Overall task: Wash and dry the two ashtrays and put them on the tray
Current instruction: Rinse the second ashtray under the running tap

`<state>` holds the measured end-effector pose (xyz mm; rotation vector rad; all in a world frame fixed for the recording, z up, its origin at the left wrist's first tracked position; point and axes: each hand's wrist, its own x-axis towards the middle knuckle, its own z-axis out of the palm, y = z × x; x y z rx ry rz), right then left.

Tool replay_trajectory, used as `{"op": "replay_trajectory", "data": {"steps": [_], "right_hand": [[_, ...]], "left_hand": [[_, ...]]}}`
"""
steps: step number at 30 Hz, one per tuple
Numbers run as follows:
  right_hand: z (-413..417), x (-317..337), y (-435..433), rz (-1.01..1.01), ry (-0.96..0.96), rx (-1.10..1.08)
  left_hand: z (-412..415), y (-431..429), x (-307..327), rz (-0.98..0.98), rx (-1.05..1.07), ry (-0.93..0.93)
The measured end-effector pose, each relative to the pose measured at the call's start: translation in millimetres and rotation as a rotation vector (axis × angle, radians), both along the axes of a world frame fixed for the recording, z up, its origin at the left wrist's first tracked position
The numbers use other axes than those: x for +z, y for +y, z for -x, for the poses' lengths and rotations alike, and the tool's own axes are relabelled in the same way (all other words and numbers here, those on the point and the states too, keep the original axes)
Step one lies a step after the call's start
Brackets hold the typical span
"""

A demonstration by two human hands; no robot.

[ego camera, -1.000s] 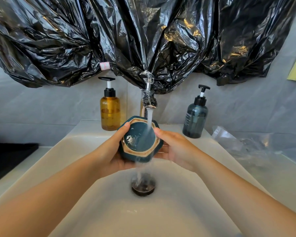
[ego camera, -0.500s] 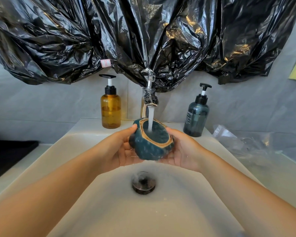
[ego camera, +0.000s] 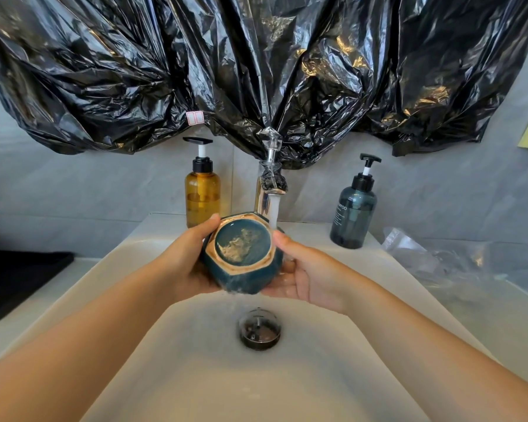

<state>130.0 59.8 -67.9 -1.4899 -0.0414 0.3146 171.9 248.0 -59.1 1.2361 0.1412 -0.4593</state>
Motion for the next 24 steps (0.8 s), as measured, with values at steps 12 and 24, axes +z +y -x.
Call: {"op": "replay_trajectory", "data": {"steps": [12, 24], "right_hand": [[1.3, 5.4, -7.9, 0.436, -0.308, -0.073], [6.3, 13.1, -2.9, 0.995, -0.740, 0.019]], "left_hand": [[-5.1, -3.2, -10.6, -0.031, -0.149, 0.016], [3.2, -4.7, -8.4, -0.045, -0.066, 0.047]]}}
